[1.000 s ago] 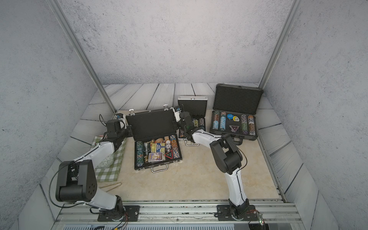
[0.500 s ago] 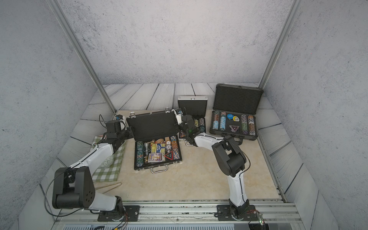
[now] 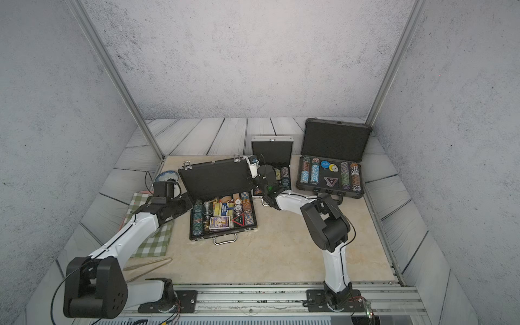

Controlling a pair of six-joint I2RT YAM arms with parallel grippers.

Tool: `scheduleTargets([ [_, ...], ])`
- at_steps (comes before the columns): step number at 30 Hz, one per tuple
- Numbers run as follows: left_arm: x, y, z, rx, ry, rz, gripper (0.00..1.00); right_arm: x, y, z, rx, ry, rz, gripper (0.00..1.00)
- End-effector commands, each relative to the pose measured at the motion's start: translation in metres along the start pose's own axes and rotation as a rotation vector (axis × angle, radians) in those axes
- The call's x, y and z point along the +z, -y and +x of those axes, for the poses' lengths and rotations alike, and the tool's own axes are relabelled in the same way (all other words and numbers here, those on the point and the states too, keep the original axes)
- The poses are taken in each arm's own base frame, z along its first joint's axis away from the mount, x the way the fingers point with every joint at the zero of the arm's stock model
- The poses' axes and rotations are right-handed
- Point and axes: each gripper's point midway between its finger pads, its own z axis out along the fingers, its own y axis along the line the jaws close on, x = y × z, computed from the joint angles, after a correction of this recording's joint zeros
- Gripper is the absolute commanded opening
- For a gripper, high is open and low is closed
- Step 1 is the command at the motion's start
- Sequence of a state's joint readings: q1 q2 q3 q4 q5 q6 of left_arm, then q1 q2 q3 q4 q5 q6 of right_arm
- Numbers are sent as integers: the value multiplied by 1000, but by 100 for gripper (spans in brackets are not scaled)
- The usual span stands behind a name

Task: Close the poker set cases
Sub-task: Close the lid of the poker set case.

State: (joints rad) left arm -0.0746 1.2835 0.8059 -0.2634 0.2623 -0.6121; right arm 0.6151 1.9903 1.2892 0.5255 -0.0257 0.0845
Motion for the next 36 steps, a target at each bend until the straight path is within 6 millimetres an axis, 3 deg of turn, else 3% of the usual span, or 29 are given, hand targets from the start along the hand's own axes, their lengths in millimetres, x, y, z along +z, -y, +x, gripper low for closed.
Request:
scheduleTargets([
  [1, 7, 6, 33, -98, -100, 49, 21, -13, 3, 16, 14, -78, 11, 0],
  [5, 20, 18, 54, -224, -152, 139, 20, -18, 4, 18, 22, -75, 21, 0],
  [10, 33, 32, 66, -279, -205, 219, 18, -23, 5, 22, 36, -77, 23, 0],
  [18, 36, 55, 58, -421, -182, 375, 16, -30, 6, 35, 48, -95, 31, 0],
  [29, -9, 96, 28, -488, -80, 539, 16, -36, 6, 48, 62, -118, 33, 0],
  [36, -44, 115, 3, -386, 1, 537, 15, -38, 5, 52, 70, -123, 33, 0],
])
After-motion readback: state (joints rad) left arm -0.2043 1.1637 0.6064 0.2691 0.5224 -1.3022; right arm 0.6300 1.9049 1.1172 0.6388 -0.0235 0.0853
